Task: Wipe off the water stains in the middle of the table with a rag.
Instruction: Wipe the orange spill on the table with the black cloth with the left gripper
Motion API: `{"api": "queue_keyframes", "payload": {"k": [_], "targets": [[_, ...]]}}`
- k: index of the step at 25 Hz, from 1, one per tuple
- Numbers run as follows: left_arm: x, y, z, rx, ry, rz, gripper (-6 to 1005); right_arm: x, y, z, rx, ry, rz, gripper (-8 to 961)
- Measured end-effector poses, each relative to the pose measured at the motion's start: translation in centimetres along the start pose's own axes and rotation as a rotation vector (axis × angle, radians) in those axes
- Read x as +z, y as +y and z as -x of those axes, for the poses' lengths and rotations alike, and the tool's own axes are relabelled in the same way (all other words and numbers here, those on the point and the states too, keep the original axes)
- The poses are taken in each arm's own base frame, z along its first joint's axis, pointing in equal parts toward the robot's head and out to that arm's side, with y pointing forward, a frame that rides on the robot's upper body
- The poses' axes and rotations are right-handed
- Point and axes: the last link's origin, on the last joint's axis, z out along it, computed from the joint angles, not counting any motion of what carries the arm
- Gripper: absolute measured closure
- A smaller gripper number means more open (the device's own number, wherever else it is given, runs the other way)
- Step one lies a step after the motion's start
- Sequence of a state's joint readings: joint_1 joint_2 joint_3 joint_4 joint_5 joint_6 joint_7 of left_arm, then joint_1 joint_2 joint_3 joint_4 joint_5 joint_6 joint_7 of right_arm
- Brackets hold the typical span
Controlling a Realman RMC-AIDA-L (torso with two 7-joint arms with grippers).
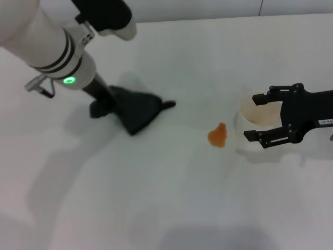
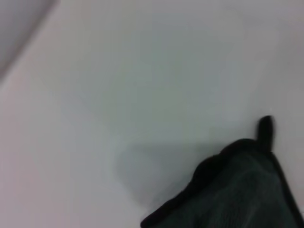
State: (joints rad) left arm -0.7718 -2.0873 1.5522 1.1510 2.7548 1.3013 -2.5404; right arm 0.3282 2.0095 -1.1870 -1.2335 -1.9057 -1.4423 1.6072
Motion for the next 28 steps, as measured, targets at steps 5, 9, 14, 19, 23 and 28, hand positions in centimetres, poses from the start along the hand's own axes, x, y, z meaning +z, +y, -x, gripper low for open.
{"api": "queue_keyframes", "payload": {"k": [5,9,14,19,23,28], "targets": [[0.3,0.5,-2.1,-0.004,0.125,-0.014,921,0.0,0.0,0.0,-0.003,0.001,-0.002,84],[1.3,1.4,-3.3,-0.009,0.198,-0.013,921,0.0,0.0,0.0,-0.005,0.005,-0.002,84],[2.2,2.2,-4.3,-0.038,0.28,0.012,920,0.1,0.0,0.0,-0.005,0.008,-0.001,84],[3.0,3.1,-5.1,-0.09,0.369,0.04,919,0.0,-0.1,-0.1,-0.003,0.009,-0.003,84],[3.5,4.0,-5.3,-0.069,0.38,0.052,920,0.1,0.0,-0.1,-0.003,0.009,-0.001,84],[4.2,5.8,-5.3,-0.013,0.359,0.076,921,0.1,0.0,-0.1,-0.004,0.01,0.0,84]]}}
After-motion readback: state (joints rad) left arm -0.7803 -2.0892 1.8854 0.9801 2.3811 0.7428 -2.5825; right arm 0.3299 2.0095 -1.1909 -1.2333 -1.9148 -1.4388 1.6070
